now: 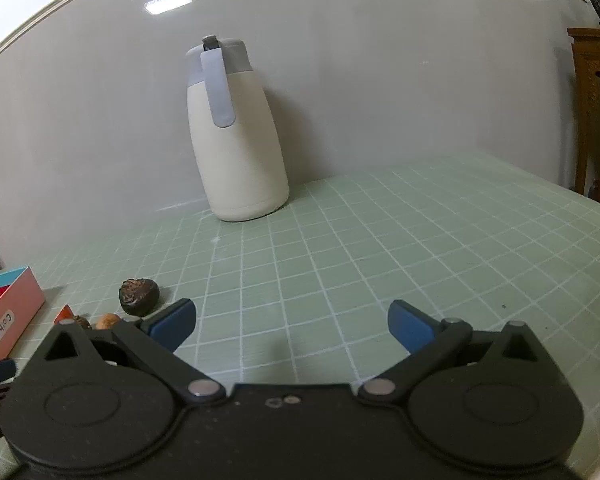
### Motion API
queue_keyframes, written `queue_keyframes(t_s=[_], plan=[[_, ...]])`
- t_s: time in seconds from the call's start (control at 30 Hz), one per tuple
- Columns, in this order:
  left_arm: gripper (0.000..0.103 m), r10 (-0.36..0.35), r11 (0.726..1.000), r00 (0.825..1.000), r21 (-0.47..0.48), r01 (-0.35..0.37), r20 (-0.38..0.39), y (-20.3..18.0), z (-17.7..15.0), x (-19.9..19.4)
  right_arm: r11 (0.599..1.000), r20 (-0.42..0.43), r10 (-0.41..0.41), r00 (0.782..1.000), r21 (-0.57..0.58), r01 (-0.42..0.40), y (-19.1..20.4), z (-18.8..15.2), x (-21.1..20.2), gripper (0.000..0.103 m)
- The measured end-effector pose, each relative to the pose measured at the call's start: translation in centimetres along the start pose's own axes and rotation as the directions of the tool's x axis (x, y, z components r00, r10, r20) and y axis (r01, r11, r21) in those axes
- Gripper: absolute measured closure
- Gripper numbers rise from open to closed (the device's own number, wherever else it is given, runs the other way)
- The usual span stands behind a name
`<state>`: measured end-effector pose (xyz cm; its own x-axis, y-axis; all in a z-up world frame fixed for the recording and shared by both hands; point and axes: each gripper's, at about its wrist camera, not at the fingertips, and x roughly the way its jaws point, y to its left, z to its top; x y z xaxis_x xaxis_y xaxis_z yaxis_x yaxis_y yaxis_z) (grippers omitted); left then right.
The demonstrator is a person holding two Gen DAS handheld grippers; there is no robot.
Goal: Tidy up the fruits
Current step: 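Reach the left gripper to a small kumquat and close on it, then carry the kumquat with the left gripper into the box and release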
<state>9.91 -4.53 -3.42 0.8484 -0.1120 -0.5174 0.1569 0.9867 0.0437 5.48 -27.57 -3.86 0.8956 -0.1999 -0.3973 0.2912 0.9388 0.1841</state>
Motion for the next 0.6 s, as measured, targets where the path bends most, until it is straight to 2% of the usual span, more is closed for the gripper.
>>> queue_keyframes(t_s=[0.07,0.2,0.27,0.37,0.6], plan=[[0.062,-0.009,1.0,1.0,-0.016,0.008,-0.022,0.2,0.1,0.6,1.0,-0.004,0.003,1.0,-0.001,-0.003,0.1,0.0,0.1,0.0],[0.062,-0.016,1.0,0.999,-0.027,0.015,-0.031,0.0,0.3,1.1,1.0,-0.005,0.013,1.0,-0.012,-0.013,0.2,-0.1,0.0,0.0],[0.071,-0.023,0.999,0.999,-0.025,0.022,-0.041,-0.1,0.4,1.4,1.0,-0.002,0.018,1.0,-0.016,-0.018,0.2,-0.1,-0.1,0.0],[0.078,-0.038,0.999,0.998,-0.03,0.036,-0.056,-0.3,0.4,1.8,1.0,0.003,0.019,1.0,-0.019,-0.019,0.2,0.0,-0.2,0.0],[0.083,-0.036,0.999,0.998,-0.013,0.035,-0.051,-0.8,0.3,1.8,1.0,0.006,0.019,1.0,-0.013,-0.019,0.0,0.0,-0.4,0.0]])
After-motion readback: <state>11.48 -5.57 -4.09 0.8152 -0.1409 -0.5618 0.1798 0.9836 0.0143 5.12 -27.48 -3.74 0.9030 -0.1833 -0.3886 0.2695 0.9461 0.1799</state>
